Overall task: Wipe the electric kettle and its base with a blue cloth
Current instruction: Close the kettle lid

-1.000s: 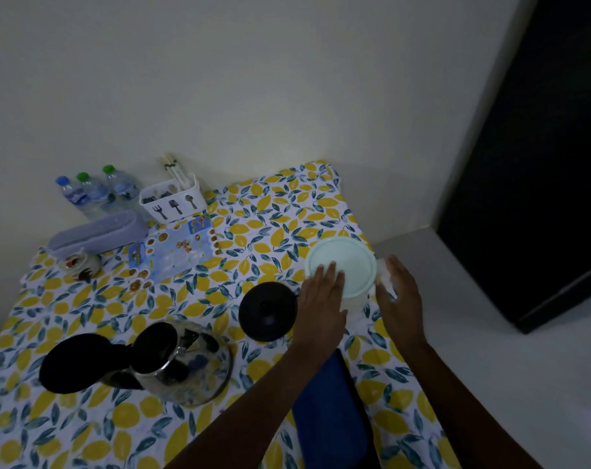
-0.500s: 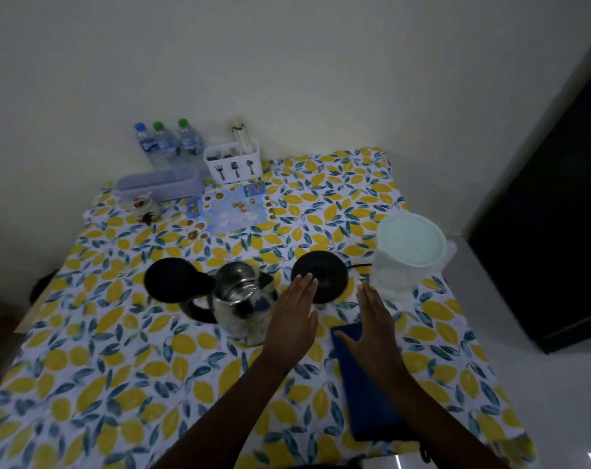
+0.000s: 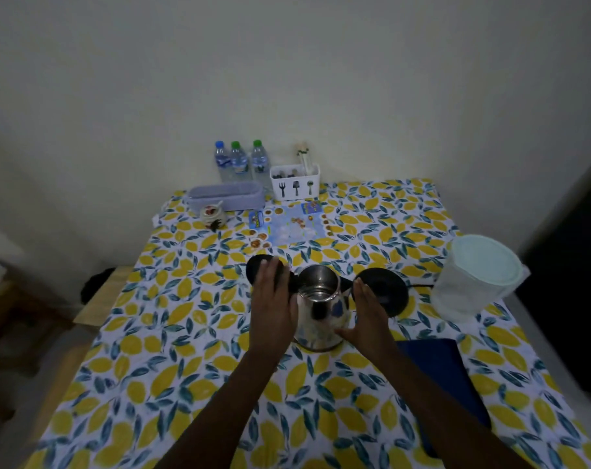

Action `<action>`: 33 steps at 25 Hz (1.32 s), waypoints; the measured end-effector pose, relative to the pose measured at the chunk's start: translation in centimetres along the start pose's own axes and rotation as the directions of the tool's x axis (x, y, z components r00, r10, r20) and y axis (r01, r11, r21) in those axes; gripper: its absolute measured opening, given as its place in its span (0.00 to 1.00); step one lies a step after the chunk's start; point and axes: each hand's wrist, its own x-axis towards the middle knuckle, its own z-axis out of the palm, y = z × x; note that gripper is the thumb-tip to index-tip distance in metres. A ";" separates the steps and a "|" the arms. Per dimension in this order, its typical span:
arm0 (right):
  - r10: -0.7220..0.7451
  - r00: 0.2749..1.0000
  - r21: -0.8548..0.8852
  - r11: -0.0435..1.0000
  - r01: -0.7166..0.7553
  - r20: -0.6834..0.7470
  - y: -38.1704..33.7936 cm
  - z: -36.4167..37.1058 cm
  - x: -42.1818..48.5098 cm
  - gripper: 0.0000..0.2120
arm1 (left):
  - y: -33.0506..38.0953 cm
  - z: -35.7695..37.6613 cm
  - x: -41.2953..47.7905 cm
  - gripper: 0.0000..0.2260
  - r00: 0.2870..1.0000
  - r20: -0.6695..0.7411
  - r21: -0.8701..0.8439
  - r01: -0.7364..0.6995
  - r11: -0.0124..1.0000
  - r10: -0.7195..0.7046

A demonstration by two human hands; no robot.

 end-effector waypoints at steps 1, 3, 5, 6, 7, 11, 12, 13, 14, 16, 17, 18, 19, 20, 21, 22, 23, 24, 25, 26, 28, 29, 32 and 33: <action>0.032 0.999 0.027 0.999 -0.032 0.001 -0.5 0.2 0.3 0.54 | -0.9 -0.7 0.1 0.28 0.997 -0.026 -0.005 0.072 0.997 -0.072; 0.097 0.995 0.096 0.991 -0.096 -0.009 -1.1 0.1 0.7 0.53 | -2.1 -1.6 0.2 0.33 0.979 0.026 -0.108 0.204 0.973 -0.202; 0.134 0.991 0.140 0.982 -0.130 -0.018 -1.3 -0.2 0.8 0.51 | -2.5 -1.8 0.3 0.36 0.962 0.120 -0.227 0.269 0.936 -0.247; 0.141 0.990 0.144 0.980 -0.137 -0.019 -1.4 -0.4 0.9 0.50 | -2.4 -1.9 0.5 0.36 0.962 0.124 -0.245 0.268 0.932 -0.244; 0.142 0.990 0.139 0.981 -0.138 -0.018 -1.5 -0.5 0.9 0.49 | -2.2 -2.0 0.8 0.36 0.968 0.107 -0.246 0.248 0.937 -0.229; 0.131 0.991 0.156 0.979 -0.129 -0.005 -1.3 -0.9 0.6 0.48 | 0.1 -1.4 2.4 0.36 0.993 0.113 -0.285 0.044 0.958 -0.012; 0.117 0.993 0.153 0.982 -0.115 -0.003 -1.1 -1.0 0.5 0.48 | 0.7 -1.0 2.7 0.36 0.986 0.153 -0.285 -0.025 0.958 0.071; 0.100 0.995 0.139 0.985 -0.099 0.001 -1.0 -1.1 0.5 0.47 | 1.2 -0.5 3.0 0.34 0.969 0.204 -0.288 -0.079 0.954 0.141; 0.085 0.996 0.122 0.989 -0.085 0.008 -0.9 -1.3 0.5 0.46 | 1.6 0.2 3.1 0.31 0.945 0.266 -0.288 -0.109 0.951 0.188; 0.067 0.998 0.114 0.991 -0.068 0.014 -0.7 -1.4 0.6 0.46 | 1.9 1.5 3.1 0.25 0.898 0.370 -0.233 -0.160 0.959 0.240; 0.062 0.998 0.123 0.990 -0.063 0.016 -0.6 -1.4 0.5 0.46 | 1.8 2.2 3.0 0.24 0.885 0.389 -0.189 -0.197 0.962 0.258; 0.056 0.998 0.131 0.990 -0.058 0.020 -0.4 -1.3 0.5 0.46 | 1.6 2.8 2.8 0.24 0.883 0.391 -0.155 -0.216 0.964 0.261; 0.046 0.999 0.133 0.990 -0.049 0.025 -0.3 -1.2 0.4 0.46 | 1.5 3.3 2.8 0.24 0.894 0.378 -0.139 -0.203 0.969 0.242; 0.032 0.999 0.126 0.991 -0.036 0.029 -0.1 -1.2 0.5 0.47 | 1.5 3.6 2.7 0.25 0.911 0.358 -0.132 -0.165 0.977 0.203; 0.020 0.999 0.113 0.993 -0.024 0.032 0.1 -1.1 0.5 0.47 | 1.6 3.8 2.8 0.25 0.928 0.339 -0.127 -0.115 0.985 0.152; 0.010 0.999 0.098 0.995 -0.013 0.035 0.2 -1.1 0.7 0.47 | 1.8 4.1 3.0 0.27 0.939 0.330 -0.112 -0.066 0.992 0.099; 0.000 0.999 0.089 0.996 -0.003 0.036 0.4 -1.1 0.8 0.47 | 2.0 4.3 3.2 0.28 0.943 0.329 -0.084 -0.025 0.996 0.051; -0.010 0.999 0.087 0.996 0.007 0.035 0.5 -1.0 0.9 0.47 | 2.2 4.5 3.4 0.29 0.943 0.331 -0.055 0.004 0.998 0.015; -0.016 0.999 0.089 0.996 0.013 0.031 0.7 -0.8 0.9 0.47 | 2.4 4.7 3.5 0.30 0.944 0.330 -0.036 0.020 0.999 -0.007; -0.013 1.000 0.097 0.995 0.011 0.026 0.8 -0.7 0.8 0.47 | 2.5 4.9 3.6 0.30 0.943 0.331 -0.024 0.031 0.999 -0.021; 0.006 1.000 0.113 0.994 -0.009 0.028 1.0 -0.6 0.8 0.47 | 2.8 5.1 3.8 0.31 0.937 0.348 0.000 0.041 0.999 -0.038; 0.007 0.999 0.113 0.994 -0.011 0.035 1.0 -0.7 0.9 0.47 | 2.9 5.1 3.8 0.31 0.932 0.359 0.018 0.040 0.999 -0.043; -0.018 0.998 0.092 0.996 0.013 0.059 1.0 -1.1 0.8 0.46 | 3.5 4.8 4.0 0.30 0.920 0.389 0.053 0.038 0.998 -0.055; -0.034 0.998 0.067 0.997 0.030 0.060 1.1 -1.3 0.6 0.46 | 3.8 4.7 3.9 0.29 0.920 0.388 0.057 0.035 0.998 -0.054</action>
